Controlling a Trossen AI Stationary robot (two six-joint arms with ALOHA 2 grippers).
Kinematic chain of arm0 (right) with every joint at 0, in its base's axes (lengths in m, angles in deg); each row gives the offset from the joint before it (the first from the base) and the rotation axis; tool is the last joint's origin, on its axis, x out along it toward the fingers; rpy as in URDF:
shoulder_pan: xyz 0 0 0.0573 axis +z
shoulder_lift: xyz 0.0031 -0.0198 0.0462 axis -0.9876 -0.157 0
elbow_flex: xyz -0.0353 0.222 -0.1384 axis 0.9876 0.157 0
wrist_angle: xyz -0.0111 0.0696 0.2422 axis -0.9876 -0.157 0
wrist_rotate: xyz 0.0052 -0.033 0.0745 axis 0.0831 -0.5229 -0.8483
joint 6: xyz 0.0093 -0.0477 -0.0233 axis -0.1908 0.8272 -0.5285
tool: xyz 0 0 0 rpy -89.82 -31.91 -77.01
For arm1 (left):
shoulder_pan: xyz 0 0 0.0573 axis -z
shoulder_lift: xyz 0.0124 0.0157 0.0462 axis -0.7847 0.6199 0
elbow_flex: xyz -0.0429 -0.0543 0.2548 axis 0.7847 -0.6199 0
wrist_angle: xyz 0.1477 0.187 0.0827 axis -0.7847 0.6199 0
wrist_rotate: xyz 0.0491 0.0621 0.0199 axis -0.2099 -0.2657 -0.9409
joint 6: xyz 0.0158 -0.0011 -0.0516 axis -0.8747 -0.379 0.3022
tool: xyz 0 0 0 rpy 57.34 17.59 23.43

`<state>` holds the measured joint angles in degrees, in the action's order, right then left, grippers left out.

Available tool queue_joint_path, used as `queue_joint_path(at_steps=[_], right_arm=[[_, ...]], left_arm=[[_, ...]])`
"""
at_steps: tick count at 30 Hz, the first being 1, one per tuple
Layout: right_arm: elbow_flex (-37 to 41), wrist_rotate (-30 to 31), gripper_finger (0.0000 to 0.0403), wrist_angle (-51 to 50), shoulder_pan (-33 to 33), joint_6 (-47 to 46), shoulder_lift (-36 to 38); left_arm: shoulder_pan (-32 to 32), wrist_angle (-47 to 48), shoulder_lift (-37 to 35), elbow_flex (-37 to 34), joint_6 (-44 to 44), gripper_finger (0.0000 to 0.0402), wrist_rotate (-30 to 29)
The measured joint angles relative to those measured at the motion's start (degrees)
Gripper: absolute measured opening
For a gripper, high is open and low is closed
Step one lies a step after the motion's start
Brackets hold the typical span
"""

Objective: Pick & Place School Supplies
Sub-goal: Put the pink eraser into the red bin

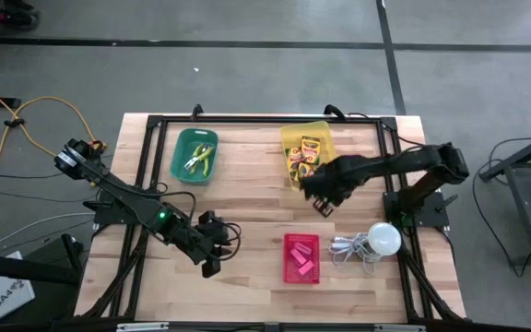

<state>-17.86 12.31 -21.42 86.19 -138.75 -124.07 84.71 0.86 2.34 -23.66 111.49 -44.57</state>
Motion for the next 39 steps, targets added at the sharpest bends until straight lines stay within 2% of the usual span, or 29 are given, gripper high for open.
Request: queue_joint_path(at_steps=[2, 9, 14, 20, 25, 29, 39], right_arm=[[0.02, 1.36, 0.0087, -2.71, -2.37, 0.14, 0.93], [0.0, 4.3, 0.0094, -2.81, -9.77, 6.86, 2.14], [1.59, 5.72, 0.0126, -2.75, -15.79, 9.16, 2.21], [8.17, 5.81, 0.0159, -2.36, -23.11, 10.66, 2.21], [14.65, 5.43, 0.0162, 4.06, -28.23, 12.78, 2.61], [19.58, 1.58, 0.0162, 12.47, -32.47, 16.0, 4.48], [29.64, -3.23, 0.0162, 23.11, -41.74, 21.06, 13.84]], left_arm=[[0.0, 0.07, 0.02, 0.0, 0.02, 0.0108, 0.0], [0.0, 0.06, 0.02, 0.0, 0.0, 0.0108, 0.0], [0.0, 0.09, 0.02, 0.0, 0.0, 0.0108, 0.0], [0.0, 0.09, 0.02, 0.0, -0.6, 0.0108, 0.0], [0.0, 0.09, 0.02, 0.0, -0.61, 0.0108, 0.0], [0.02, 0.09, 0.02, 0.0, -0.61, 0.0108, 0.0], [0.02, 0.09, 0.02, 0.0, -0.63, 0.0108, 0.0]])
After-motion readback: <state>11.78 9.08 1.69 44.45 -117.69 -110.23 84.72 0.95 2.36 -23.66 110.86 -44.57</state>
